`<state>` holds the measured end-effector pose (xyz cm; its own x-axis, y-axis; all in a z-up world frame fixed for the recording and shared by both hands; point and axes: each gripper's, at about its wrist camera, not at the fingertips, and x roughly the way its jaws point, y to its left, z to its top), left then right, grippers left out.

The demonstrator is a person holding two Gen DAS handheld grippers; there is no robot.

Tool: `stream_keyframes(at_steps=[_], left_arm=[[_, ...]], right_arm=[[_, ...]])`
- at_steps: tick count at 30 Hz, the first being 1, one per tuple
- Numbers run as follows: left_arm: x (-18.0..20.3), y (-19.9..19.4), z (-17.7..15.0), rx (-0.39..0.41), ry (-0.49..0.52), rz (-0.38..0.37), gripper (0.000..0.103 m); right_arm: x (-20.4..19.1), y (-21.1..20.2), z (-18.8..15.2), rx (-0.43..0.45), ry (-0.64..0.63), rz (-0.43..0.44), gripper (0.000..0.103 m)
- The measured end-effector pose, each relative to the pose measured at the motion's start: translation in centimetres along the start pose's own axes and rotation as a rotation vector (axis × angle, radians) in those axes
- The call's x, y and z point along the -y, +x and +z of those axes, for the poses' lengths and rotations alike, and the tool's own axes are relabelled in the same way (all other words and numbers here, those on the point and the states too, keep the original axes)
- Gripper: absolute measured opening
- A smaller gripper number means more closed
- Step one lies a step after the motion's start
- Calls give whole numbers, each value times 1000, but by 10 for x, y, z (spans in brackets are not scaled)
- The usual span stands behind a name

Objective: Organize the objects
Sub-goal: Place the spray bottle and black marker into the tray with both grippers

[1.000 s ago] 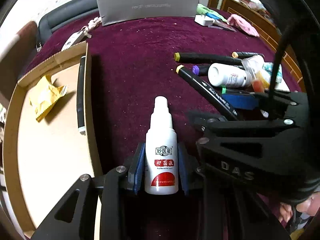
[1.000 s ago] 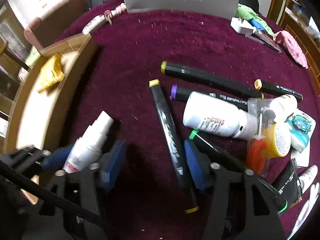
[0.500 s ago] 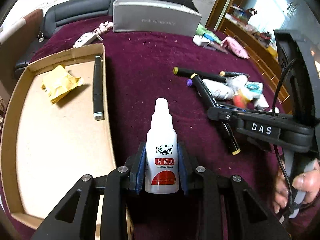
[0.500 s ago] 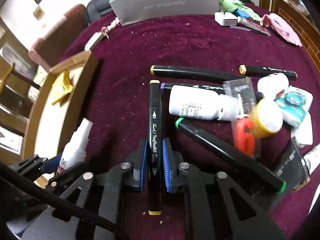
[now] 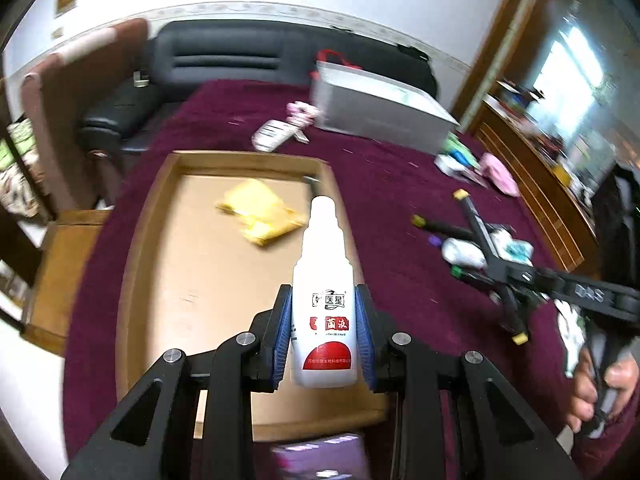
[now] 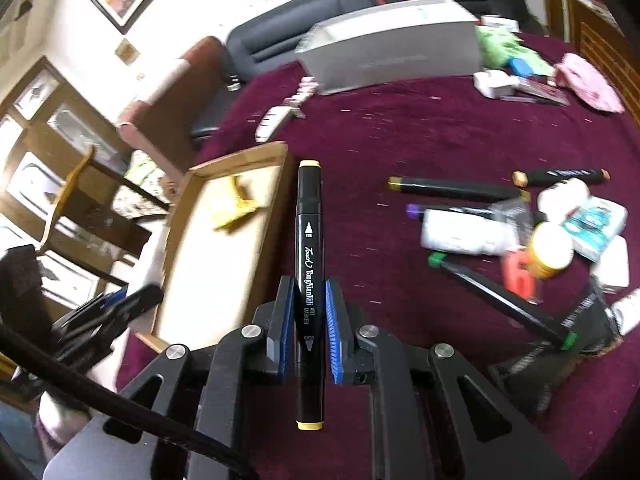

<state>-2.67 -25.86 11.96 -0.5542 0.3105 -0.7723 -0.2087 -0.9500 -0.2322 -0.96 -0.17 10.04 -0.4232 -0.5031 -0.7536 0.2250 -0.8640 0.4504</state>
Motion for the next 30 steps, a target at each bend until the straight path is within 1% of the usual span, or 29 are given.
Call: stream_keyframes(at_steps=[3, 5, 9, 11, 14, 18, 20, 24, 30], left_arm=[[-29, 5, 14, 6, -23, 66, 25], [-47, 14, 25, 6, -34, 109, 25], [-78, 40, 37, -21, -60, 155, 25], [-87, 56, 41, -41, -71, 149, 25], [-97, 82, 45, -72, -93, 142, 25], [-107, 109, 48, -101, -124, 122, 25], [-110, 116, 48, -108, -135, 116, 25], [-118, 123, 47, -115, -157, 95, 25], [-121, 126, 49, -98, -159, 97, 25]], right_arm=[[-19, 14, 6, -32, 2, 49, 13], [-32, 28, 12, -53, -2, 64, 13], [-58, 62, 22, -107, 2, 88, 13], [-67, 81, 28, -129, 4, 80, 13], [-79, 112, 39, -150, -1, 29, 13], [-80, 142, 52, -174, 11, -21, 13], [-80, 156, 59, -181, 21, -47, 13], [-77, 172, 68, -184, 26, -90, 13], [-69, 177, 75, -177, 44, -118, 13]])
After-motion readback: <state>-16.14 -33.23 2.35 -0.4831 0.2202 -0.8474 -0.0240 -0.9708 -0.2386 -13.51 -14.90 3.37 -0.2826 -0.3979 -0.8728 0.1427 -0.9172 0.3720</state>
